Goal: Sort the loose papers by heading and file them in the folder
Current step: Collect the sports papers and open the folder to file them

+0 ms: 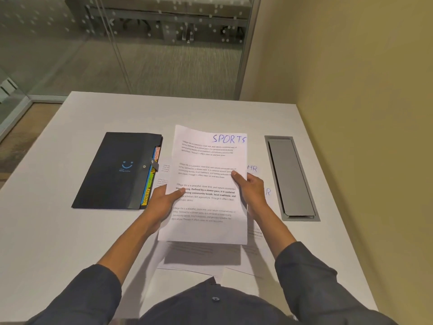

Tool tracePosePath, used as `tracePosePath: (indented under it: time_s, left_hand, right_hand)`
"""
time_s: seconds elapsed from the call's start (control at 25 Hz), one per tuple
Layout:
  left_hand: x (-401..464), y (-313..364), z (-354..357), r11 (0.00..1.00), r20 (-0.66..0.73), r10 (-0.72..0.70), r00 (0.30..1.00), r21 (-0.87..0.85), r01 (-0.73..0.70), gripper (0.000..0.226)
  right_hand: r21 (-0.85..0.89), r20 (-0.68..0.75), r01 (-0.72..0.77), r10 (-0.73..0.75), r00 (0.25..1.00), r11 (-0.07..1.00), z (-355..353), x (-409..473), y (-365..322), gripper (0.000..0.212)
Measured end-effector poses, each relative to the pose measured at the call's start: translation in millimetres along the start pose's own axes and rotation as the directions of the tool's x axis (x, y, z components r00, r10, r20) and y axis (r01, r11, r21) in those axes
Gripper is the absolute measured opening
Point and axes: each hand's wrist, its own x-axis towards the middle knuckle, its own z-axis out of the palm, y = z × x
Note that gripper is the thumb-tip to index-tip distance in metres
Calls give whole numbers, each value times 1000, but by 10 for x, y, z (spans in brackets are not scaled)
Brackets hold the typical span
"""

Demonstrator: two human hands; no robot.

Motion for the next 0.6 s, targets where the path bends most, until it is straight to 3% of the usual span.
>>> tracePosePath:
  time_s: [0.08,0.2,0.32,0.4,0.52,0.6]
  left_hand:
    - [-17,-51,-111,1000,-53,30,998,2,-30,33]
    - [-52,-124,-330,999,-97,32,995,18,-30,28]
    - [-77,-179,-583,999,-136,2,991,33,2,26]
    - [-85,-192,-731,999,-154,-4,988,43,11,26]
    - [-90,-171,-884,998,-158,-10,987,65,20,26]
    - [-92,-140,-955,997,-153,-9,988,69,20,24]
  right_hand:
    - [-61,-18,-68,67,998,996,-42,57,79,16]
    - [-250,-171,-145,103,980,957,-198,100,357,21]
    - [-546,-275,-203,56,960,813,-282,30,690,25]
    - [-689,-248,-211,48,967,694,-222,-30,877,36]
    - [-813,-186,-187,58,981,551,1,-95,1085,39]
    - [-858,-217,-221,61,974,465,158,-123,1177,54]
